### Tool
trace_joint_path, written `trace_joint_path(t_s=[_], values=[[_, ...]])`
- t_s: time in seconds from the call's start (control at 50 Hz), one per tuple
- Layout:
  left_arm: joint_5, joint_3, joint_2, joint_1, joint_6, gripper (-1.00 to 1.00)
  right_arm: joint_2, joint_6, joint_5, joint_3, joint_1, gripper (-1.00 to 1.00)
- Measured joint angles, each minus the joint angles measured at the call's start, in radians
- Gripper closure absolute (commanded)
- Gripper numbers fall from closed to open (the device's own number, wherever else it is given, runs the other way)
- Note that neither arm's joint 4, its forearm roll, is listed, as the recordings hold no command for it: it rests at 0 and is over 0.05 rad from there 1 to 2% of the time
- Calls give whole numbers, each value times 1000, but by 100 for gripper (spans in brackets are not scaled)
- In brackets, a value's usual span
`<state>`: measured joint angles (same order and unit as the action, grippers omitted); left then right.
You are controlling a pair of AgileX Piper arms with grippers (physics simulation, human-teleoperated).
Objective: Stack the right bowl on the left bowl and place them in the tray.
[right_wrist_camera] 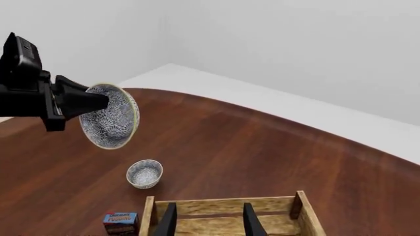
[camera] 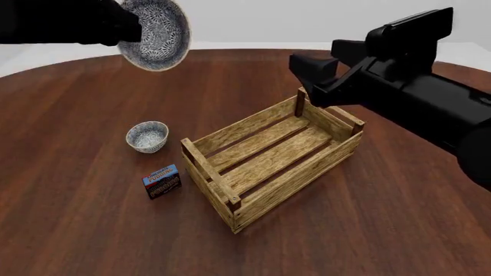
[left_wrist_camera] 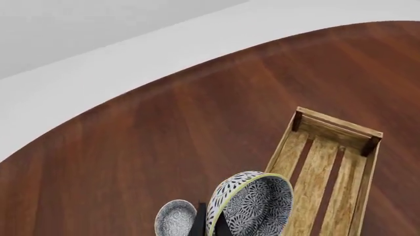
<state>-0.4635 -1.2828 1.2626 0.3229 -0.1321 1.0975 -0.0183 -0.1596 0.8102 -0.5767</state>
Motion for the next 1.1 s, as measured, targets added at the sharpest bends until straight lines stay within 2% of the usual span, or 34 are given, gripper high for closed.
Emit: trace_joint_path(t_s=[0.22, 0.44, 1.1], values=[[-108, -62, 47, -31, 42, 100, 2, 4, 1, -1, -15, -100], [-156, -85, 70, -55, 81, 100, 0, 10, 2, -3, -22, -100], [-39, 113, 99, -128, 174, 100, -21, 13, 10, -9, -28, -100]])
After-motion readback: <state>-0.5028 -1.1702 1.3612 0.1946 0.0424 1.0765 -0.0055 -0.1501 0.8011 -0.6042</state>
